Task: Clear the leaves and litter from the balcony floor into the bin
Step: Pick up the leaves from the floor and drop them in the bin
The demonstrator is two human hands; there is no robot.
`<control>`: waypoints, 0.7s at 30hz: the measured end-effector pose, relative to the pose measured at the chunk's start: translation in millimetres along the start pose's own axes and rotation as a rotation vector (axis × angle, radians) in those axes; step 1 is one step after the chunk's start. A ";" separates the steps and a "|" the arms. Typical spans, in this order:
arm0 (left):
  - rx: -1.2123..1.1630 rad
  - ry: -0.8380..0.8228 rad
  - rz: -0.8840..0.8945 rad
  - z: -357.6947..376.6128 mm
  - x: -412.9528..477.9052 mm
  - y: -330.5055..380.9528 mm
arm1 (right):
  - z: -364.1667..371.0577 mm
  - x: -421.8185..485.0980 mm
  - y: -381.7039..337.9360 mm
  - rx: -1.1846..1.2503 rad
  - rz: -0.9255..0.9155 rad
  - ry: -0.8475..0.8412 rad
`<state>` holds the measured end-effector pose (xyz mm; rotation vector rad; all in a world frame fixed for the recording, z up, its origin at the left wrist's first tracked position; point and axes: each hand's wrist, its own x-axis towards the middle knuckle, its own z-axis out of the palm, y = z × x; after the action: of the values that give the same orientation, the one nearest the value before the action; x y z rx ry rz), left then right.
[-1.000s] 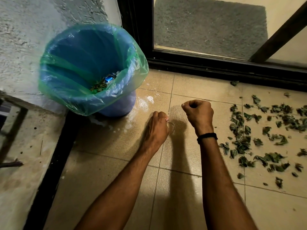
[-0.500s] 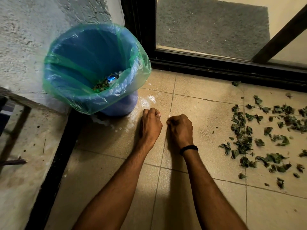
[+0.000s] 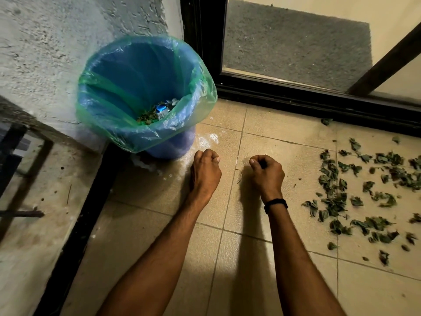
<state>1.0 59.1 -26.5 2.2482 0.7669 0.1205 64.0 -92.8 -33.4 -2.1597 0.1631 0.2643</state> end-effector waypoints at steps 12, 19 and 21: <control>0.011 -0.001 0.012 -1.0 -1.0 -1.7 | 32.1 -8.6 1.4 -0.510 -0.272 -0.123; 0.003 0.003 0.008 -3.8 -0.2 -1.9 | 37.1 -6.6 -9.8 -0.601 -0.132 -0.219; -0.005 0.007 0.006 -5.6 0.5 -2.7 | 26.7 -5.7 -18.6 -0.425 -0.041 -0.192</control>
<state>-1.6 64.4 -24.4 2.2463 0.7623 0.1330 59.1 -60.1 -31.9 -2.5360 -0.0535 0.5188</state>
